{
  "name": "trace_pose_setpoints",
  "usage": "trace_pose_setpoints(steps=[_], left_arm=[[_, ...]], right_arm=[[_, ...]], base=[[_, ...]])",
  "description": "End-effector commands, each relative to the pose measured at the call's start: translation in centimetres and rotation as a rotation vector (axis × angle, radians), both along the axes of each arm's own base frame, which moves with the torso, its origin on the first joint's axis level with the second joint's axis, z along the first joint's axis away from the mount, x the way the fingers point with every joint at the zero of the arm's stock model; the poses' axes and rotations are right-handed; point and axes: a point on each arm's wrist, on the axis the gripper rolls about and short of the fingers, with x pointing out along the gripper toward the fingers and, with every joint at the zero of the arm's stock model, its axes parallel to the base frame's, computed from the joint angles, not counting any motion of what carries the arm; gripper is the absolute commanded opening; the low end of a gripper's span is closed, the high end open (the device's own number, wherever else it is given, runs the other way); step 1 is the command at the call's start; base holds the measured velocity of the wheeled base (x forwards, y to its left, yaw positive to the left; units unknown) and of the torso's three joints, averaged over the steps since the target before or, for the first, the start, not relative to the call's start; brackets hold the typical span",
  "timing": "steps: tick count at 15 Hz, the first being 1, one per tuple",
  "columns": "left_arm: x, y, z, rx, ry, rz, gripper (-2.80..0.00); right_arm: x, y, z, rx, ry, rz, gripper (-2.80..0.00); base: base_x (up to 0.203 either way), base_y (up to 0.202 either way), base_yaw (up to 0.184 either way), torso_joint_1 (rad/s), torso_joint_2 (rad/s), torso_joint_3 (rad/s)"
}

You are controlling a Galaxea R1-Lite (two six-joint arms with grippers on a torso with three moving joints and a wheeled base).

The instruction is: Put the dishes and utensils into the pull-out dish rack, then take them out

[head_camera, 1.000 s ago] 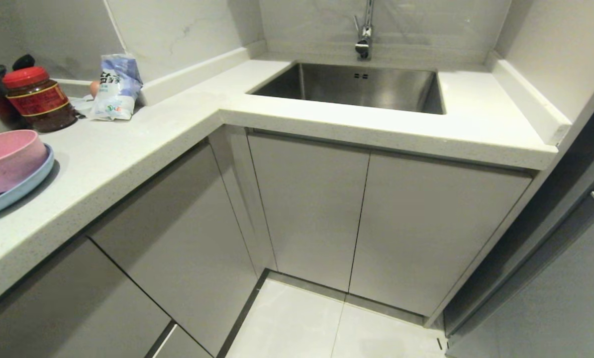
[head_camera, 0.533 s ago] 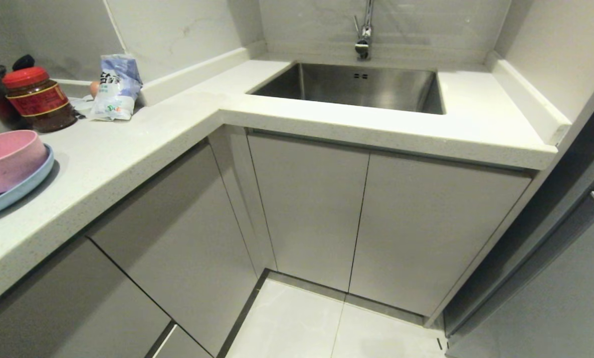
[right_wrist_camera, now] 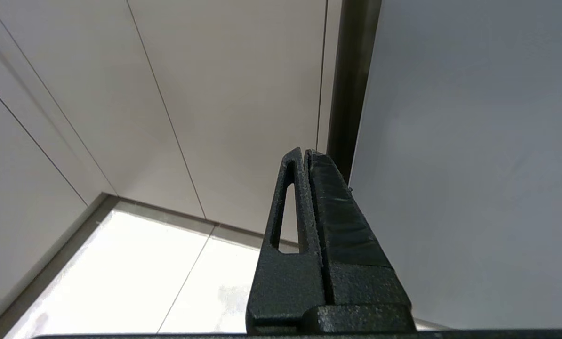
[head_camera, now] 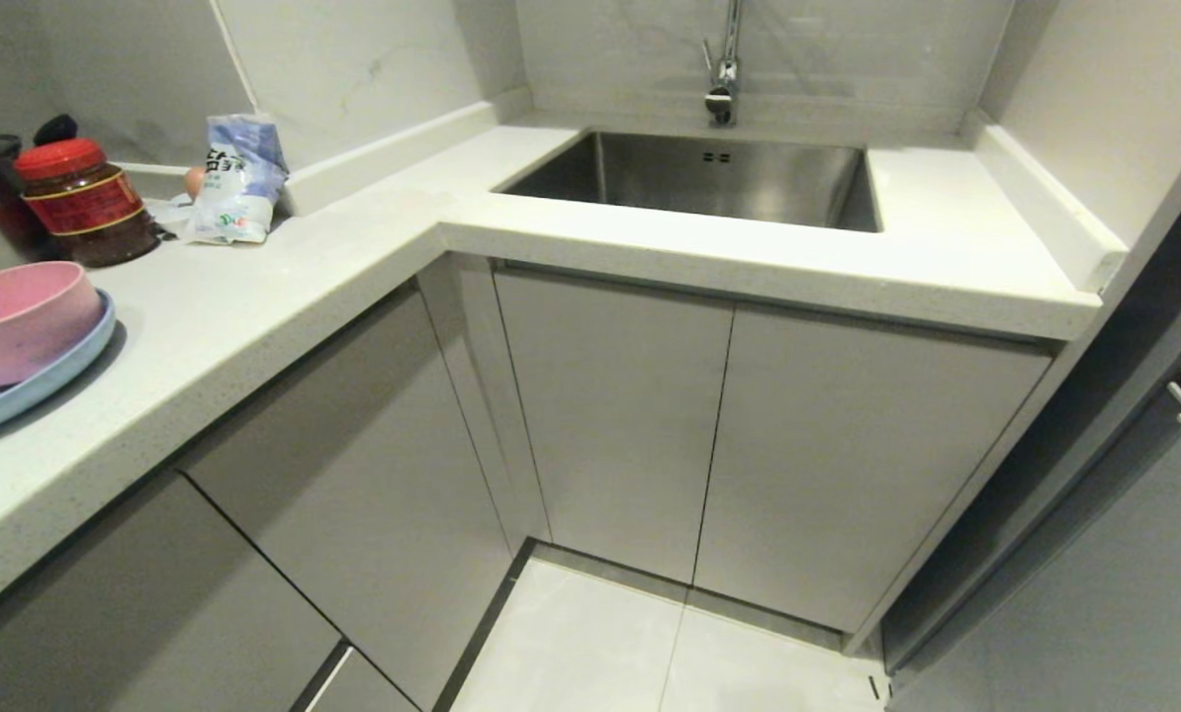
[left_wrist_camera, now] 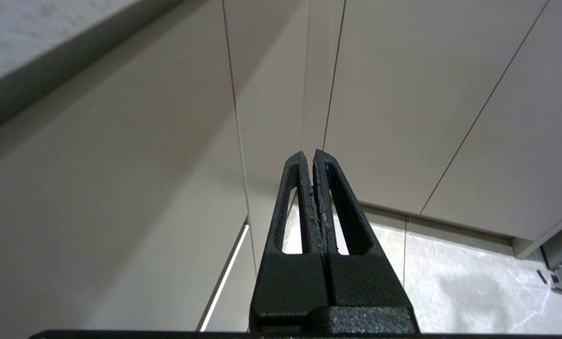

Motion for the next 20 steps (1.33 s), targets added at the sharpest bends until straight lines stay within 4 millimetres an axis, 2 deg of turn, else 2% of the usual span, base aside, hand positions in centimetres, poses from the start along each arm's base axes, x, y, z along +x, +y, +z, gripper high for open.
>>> trace_pose_setpoints(steps=[1,20], left_arm=[[0.12,0.00,-0.33,0.000,0.015,0.001,-2.80],[0.12,0.00,-0.33,0.002,0.015,-0.001,-2.80]], right_arm=[[0.20,0.00,-0.72,0.000,0.024,0.000,-2.80],[0.20,0.00,-0.72,0.000,0.024,0.000,-2.80]], base=[[0.000,0.000,0.000,0.002,0.00,0.163],[0.000,0.000,0.000,0.002,0.00,0.202]])
